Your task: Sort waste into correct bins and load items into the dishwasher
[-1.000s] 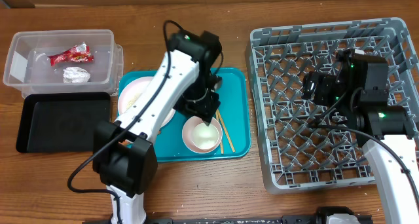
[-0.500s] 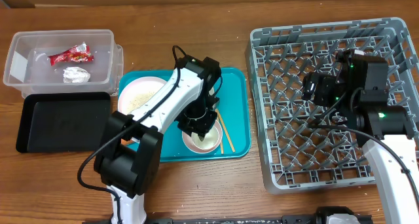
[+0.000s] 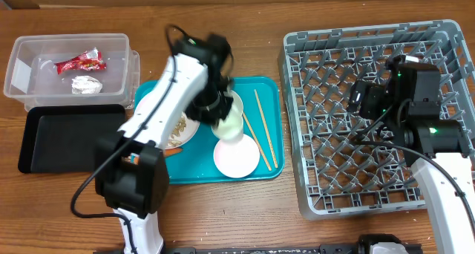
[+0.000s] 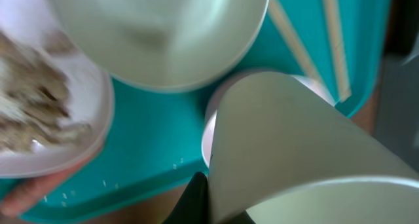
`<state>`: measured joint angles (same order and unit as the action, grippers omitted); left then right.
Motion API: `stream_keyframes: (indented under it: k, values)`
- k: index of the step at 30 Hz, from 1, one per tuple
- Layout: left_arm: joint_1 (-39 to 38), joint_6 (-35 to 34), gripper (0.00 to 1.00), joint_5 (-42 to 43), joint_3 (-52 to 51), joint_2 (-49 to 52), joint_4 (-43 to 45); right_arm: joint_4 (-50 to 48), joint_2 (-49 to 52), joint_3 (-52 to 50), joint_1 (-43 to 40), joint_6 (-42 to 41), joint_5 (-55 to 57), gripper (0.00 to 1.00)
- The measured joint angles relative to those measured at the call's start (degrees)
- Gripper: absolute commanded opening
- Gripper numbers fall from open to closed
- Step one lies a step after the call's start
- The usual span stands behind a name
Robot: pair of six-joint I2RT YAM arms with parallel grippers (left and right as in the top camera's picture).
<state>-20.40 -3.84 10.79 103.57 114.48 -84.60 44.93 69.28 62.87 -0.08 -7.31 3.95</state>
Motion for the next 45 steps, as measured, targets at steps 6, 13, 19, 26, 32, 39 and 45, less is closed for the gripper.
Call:
stream_keyframes:
  k: [6, 13, 19, 26, 32, 39, 45]
  values:
    - [5.05, 2.93, 0.04, 17.62, 8.68, -0.15, 6.45, -0.72, 0.02, 1.05, -5.31, 0.02, -5.07, 1.0]
    - [3.69, 3.98, 0.04, 51.23, 8.74, -0.15, 22.4, -2.16, 6.12, 1.2, -10.43, 4.57, -40.39, 1.0]
    - [0.68, 1.84, 0.04, 61.51, 8.74, -0.15, 27.5, -9.44, 12.28, 1.22, -10.23, 9.44, -70.79, 1.0]
    - [-0.35, -0.17, 0.04, 61.94, 8.74, -0.15, 27.5, -14.99, 13.18, 1.22, -10.54, 11.06, -86.09, 1.0]
    - [-0.24, -0.72, 0.04, 59.91, 8.74, -0.15, 27.61, -17.46, 13.18, 1.25, -9.97, 11.41, -90.92, 1.0]
    - [-0.35, -0.72, 0.04, 59.17, 8.74, -0.15, 27.63, -19.91, 13.18, 1.25, -6.97, 11.41, -91.95, 1.0]
    - [-1.4, -1.79, 0.04, 59.23, 8.74, -0.15, 27.65, -22.71, 13.18, 1.25, -5.88, 11.41, -91.95, 1.0]
